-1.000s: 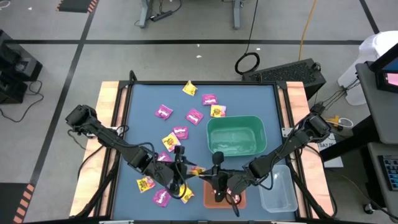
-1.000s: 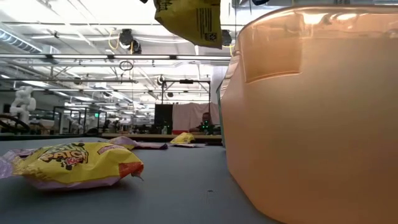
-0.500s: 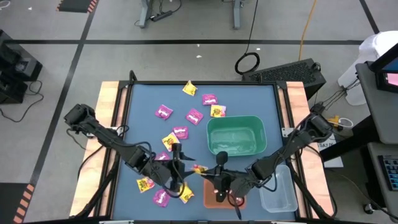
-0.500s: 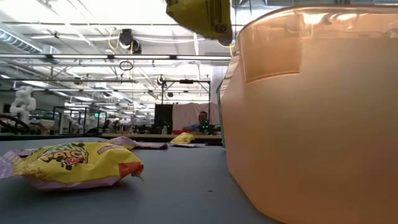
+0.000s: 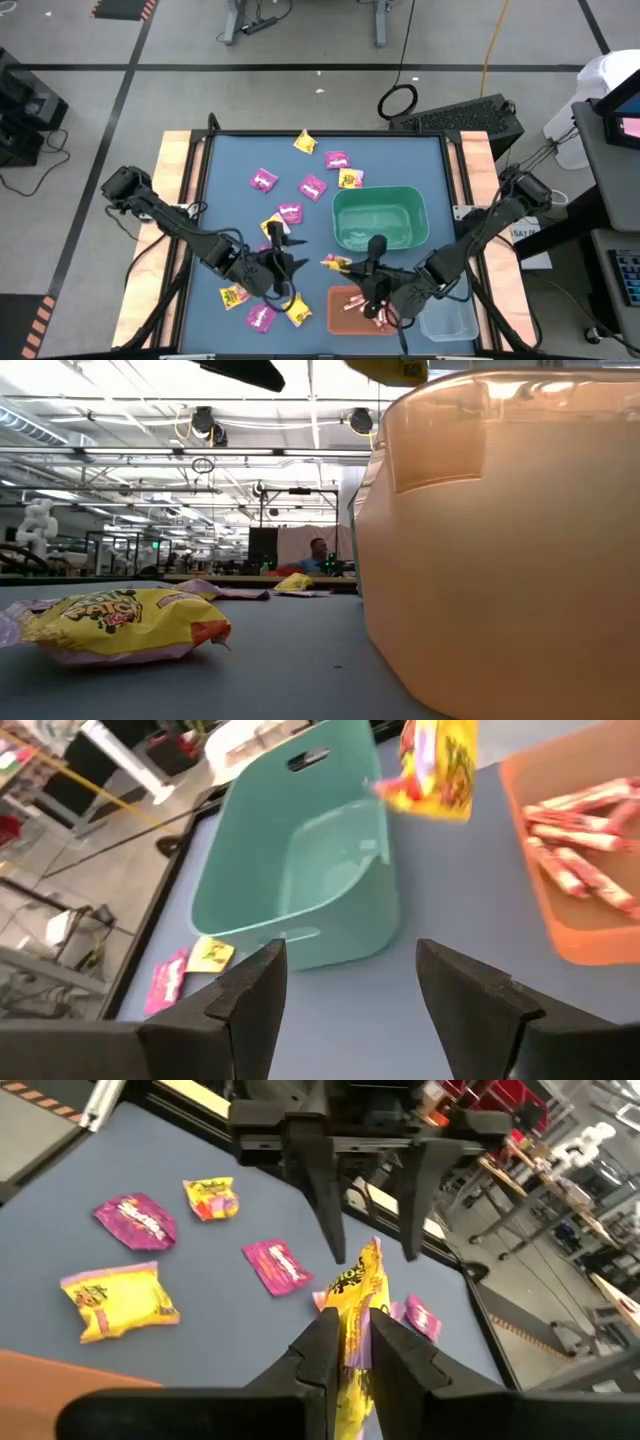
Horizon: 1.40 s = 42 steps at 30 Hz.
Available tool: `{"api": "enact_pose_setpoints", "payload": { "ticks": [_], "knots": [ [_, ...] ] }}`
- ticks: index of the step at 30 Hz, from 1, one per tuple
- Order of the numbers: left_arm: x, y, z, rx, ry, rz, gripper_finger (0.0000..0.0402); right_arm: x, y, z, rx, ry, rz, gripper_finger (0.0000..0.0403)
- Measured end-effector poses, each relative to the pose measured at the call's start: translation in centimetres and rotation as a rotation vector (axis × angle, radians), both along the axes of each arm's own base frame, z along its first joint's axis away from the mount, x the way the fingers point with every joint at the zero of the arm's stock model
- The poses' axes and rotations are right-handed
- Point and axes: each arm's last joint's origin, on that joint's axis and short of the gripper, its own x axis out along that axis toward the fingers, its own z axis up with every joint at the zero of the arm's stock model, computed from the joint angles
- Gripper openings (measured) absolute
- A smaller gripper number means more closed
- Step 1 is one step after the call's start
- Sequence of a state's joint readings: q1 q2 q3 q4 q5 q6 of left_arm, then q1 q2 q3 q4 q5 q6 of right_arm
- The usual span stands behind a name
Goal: Sort candy
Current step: Put the yellow candy pack into the green bin
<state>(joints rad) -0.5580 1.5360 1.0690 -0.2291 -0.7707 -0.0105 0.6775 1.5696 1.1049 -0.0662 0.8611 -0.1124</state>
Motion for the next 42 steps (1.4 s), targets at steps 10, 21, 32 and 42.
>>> {"api": "enact_pose_setpoints", "payload": {
  "ticks": [10, 21, 32, 42],
  "knots": [
    [-0.3, 2.0, -3.0, 0.025, 0.074, 0.042, 0.0228, -3.1, -1.4, 2.0, 0.049, 0.057, -0.027, 0.0043],
    [-0.1, 2.5, -3.9, -0.097, 0.083, 0.011, 0.0228, -4.3, -2.3, 2.4, 0.038, 0.109, -0.044, 0.0043],
    [0.0, 2.3, -3.9, -0.171, 0.080, -0.013, 0.0228, -5.5, -3.3, 1.0, 0.084, 0.215, -0.158, 0.0043],
    [1.8, 3.4, -6.0, -0.234, 0.111, 0.014, 0.0228, -6.2, -3.0, 0.6, 0.181, 0.264, -0.180, 0.0043]
  ]
}}
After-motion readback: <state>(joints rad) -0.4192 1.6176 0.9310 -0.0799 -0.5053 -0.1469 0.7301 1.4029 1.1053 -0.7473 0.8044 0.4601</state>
